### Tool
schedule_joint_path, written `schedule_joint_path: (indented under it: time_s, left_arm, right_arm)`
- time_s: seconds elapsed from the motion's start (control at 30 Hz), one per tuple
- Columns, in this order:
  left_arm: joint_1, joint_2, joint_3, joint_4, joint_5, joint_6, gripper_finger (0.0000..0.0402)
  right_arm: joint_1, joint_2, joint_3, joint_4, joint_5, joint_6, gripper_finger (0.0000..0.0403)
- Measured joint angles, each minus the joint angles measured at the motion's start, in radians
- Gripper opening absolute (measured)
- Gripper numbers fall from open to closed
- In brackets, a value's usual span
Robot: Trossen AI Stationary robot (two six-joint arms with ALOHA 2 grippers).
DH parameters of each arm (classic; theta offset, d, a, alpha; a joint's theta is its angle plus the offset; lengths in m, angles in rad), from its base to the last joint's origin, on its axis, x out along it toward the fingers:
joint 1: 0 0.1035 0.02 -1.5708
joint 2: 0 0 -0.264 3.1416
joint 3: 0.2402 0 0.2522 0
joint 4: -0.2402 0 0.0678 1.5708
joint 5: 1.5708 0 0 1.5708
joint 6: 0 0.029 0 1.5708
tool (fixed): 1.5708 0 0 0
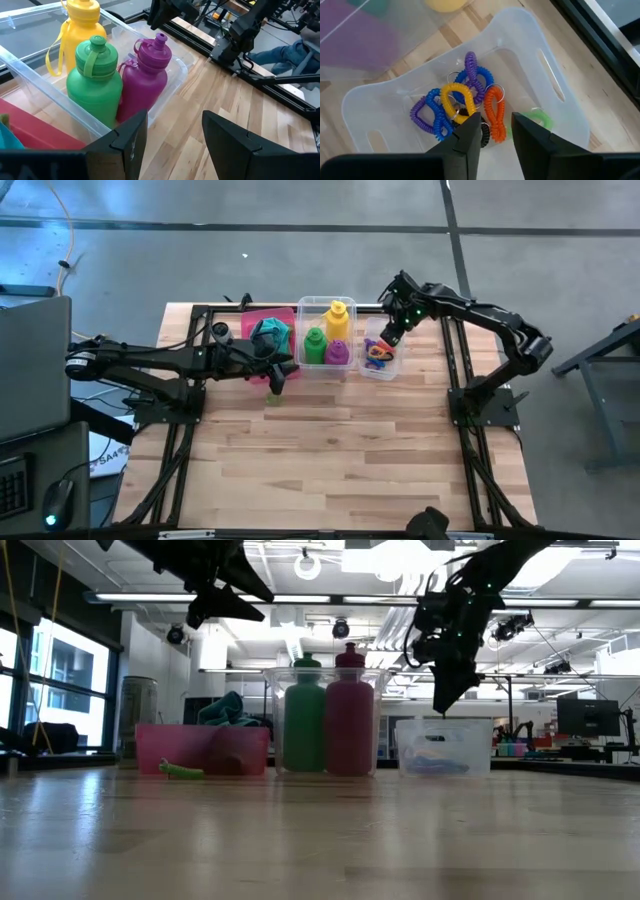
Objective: Pick & Place Sports Items
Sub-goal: Put the green spring keychain into the right transparent bin
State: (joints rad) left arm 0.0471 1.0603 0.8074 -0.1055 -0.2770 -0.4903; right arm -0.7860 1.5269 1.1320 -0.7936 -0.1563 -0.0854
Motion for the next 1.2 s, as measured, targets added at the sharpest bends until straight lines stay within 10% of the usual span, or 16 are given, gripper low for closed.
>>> schedule_joint_path:
  time_s: [1.2]
  left_arm:
    - [-0.22,-0.014,0.232,-0.584,0.029,0.019,0.0186]
  right_arm:
    - [0.0,-0.47,0.0,0.018,-0.036,0.278,0.0139]
